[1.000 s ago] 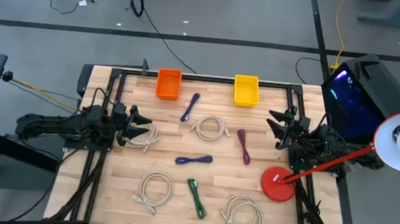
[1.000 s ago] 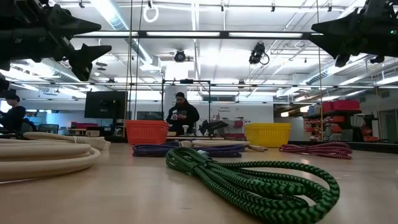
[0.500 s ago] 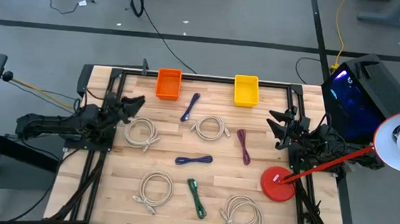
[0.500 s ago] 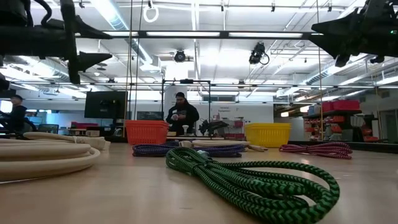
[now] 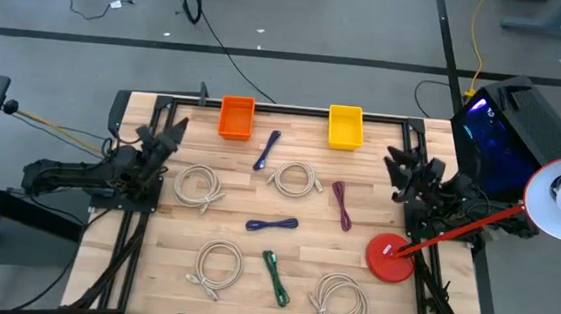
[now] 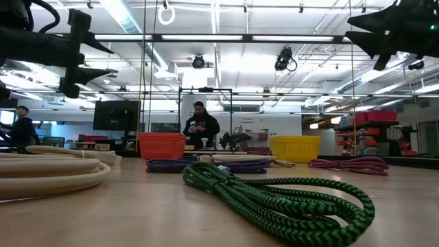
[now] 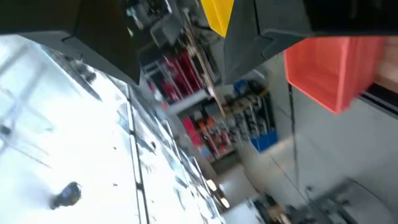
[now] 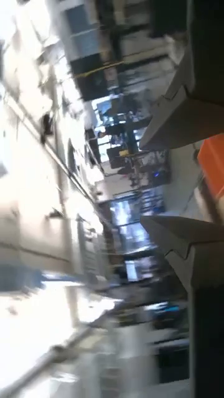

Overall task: Pick & Place USB Port
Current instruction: Put the pink patterned charger cable into the orange bin

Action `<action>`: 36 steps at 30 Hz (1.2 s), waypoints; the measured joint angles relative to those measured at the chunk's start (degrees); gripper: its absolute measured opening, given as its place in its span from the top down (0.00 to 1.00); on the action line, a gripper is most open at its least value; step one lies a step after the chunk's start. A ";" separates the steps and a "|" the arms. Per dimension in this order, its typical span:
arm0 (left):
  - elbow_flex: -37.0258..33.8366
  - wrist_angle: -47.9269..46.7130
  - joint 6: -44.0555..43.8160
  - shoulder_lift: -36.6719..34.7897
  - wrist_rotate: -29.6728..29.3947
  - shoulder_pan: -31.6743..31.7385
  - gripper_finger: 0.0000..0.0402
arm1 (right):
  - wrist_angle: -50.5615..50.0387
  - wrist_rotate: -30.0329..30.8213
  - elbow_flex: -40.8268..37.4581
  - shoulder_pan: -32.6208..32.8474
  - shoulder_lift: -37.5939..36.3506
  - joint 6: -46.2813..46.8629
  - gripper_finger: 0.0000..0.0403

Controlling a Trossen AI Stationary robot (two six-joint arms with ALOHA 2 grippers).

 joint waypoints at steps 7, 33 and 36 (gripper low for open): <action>0.00 0.00 3.22 0.00 -3.49 0.00 0.42 | 0.42 0.26 0.00 0.00 0.02 10.79 0.55; -0.02 -3.04 5.67 0.04 11.85 -0.02 0.42 | -15.28 4.09 0.02 0.04 1.66 38.35 0.55; -0.01 -3.05 4.23 0.04 11.89 -0.02 0.42 | -16.76 5.97 0.02 0.00 2.59 39.72 0.55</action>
